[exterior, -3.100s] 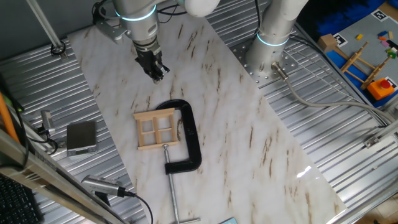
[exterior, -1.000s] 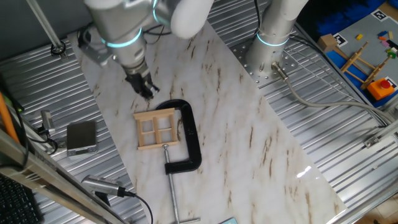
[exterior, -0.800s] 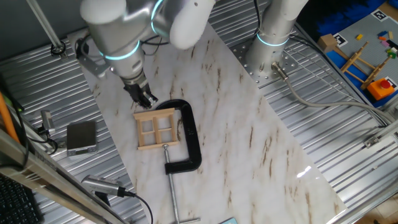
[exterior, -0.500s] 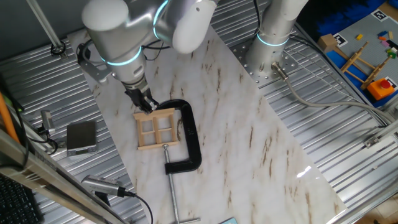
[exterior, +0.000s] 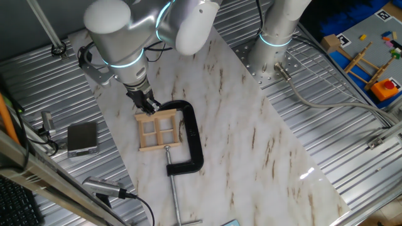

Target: Open a sliding window

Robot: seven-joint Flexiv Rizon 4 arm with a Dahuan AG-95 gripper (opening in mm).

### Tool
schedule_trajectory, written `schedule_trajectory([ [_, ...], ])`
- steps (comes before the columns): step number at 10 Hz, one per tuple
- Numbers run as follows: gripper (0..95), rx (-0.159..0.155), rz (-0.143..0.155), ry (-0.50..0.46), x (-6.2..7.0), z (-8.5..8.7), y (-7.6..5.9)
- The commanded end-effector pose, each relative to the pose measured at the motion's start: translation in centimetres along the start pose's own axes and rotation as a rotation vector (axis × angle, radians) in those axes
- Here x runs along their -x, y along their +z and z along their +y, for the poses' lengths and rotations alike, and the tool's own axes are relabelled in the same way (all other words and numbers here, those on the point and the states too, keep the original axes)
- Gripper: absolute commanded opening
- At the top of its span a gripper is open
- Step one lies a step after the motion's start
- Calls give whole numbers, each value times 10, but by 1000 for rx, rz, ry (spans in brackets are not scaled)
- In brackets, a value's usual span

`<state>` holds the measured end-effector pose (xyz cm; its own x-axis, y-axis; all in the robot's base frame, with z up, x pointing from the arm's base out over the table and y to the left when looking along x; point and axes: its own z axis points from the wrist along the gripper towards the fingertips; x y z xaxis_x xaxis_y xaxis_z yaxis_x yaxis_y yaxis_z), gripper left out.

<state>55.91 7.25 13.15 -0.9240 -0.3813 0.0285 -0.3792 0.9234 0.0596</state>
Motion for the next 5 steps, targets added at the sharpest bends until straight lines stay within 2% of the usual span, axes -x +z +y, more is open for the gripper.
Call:
schedule_trajectory([
  [1,0,4,1,-17,0,0,0],
  [3,0,9,4,-58,0,0,0],
  [5,0,8,20,-54,0,0,0],
])
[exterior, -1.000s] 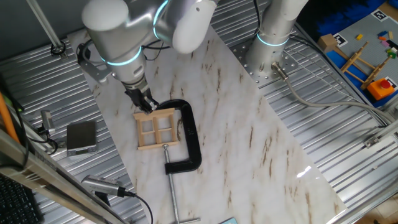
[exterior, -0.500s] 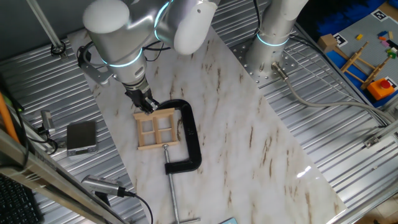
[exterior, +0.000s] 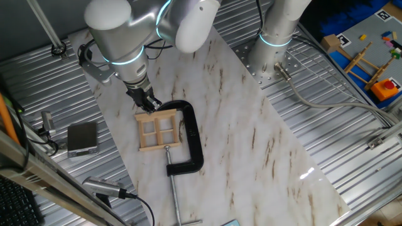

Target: Open a sliding window

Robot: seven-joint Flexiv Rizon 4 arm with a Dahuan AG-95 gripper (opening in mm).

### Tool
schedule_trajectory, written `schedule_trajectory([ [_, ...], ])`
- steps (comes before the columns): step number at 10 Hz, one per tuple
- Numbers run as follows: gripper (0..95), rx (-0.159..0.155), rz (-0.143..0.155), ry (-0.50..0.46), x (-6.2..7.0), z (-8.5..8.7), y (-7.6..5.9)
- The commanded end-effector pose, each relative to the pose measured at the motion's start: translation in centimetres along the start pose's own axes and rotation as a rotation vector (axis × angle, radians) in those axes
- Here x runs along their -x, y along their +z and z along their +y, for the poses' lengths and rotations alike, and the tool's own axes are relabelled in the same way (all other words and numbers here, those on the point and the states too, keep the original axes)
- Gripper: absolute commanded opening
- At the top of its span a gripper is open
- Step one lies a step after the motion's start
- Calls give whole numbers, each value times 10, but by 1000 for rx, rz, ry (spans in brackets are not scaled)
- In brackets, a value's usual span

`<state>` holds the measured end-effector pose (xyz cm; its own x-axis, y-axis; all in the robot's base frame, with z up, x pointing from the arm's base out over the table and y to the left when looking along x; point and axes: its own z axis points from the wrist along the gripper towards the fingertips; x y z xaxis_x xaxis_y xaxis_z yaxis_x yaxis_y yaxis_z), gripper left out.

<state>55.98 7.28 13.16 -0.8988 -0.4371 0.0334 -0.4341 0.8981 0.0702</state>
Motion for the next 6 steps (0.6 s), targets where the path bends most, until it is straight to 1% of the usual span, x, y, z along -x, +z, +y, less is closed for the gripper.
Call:
schedule_trajectory([
  [1,0,-9,15,23,-1,0,0],
  [3,0,7,9,50,-1,0,0],
  [4,0,9,8,53,-1,0,0],
  [5,0,13,5,59,1,3,3],
  [6,0,9,4,65,3,8,9],
])
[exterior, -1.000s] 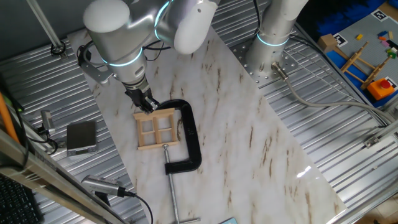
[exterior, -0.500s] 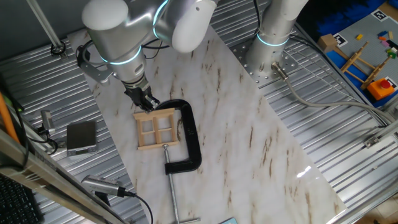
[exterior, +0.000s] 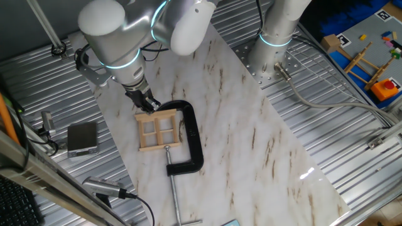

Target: Open a sliding window

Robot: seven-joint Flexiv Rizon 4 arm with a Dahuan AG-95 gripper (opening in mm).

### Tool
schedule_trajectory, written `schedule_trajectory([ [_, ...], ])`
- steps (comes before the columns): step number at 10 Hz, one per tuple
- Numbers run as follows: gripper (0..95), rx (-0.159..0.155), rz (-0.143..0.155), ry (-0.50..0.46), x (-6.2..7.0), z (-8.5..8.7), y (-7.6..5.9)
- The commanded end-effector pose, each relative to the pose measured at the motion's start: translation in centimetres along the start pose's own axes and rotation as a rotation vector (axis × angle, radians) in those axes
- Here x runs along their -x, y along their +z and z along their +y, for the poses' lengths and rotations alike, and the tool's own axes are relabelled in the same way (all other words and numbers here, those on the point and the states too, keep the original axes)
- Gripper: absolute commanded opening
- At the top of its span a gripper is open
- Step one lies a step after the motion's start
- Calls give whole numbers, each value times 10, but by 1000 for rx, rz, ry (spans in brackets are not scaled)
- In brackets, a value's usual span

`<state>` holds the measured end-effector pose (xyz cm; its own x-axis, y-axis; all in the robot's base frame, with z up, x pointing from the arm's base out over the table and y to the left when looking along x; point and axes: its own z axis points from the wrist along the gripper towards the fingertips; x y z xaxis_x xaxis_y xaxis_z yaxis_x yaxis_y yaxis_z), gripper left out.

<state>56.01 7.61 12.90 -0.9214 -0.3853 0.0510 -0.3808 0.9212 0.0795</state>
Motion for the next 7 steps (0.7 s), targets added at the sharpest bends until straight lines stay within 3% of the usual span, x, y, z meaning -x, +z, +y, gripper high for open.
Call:
schedule_trajectory([
  [1,0,-7,-11,15,4,12,13],
  [4,0,-9,-15,40,10,22,29],
  [7,0,-12,-25,73,26,32,43],
])
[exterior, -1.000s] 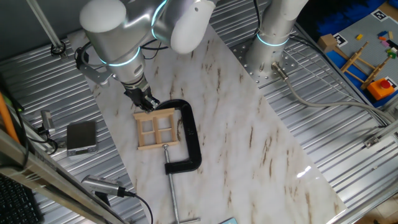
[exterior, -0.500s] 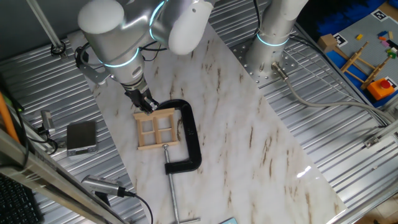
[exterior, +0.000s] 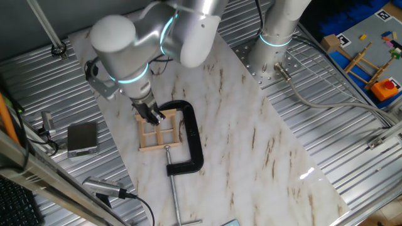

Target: Open a sliding window

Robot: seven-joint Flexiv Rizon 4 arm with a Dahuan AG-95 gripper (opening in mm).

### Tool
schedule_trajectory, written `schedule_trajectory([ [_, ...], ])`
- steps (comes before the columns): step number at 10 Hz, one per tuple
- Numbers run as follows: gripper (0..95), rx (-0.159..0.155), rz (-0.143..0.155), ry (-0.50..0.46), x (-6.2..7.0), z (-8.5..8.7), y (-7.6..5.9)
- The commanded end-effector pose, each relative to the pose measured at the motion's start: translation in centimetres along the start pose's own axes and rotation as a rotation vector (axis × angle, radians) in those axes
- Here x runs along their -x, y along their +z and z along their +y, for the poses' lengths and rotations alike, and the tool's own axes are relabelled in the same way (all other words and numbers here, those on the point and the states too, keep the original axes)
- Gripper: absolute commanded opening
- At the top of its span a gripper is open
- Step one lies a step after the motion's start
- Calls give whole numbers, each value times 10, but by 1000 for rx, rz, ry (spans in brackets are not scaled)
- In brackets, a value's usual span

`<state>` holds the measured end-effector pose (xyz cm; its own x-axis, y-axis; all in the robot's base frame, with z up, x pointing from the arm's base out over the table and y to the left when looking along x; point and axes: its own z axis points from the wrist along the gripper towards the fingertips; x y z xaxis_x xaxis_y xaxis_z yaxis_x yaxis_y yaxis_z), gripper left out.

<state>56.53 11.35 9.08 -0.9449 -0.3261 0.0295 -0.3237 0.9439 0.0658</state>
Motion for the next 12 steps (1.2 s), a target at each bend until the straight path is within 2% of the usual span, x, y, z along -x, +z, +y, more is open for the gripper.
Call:
schedule_trajectory([
  [1,0,-1,-3,25,9,7,7],
  [5,0,-2,-23,64,20,17,17],
  [12,0,-2,-24,79,19,16,16],
])
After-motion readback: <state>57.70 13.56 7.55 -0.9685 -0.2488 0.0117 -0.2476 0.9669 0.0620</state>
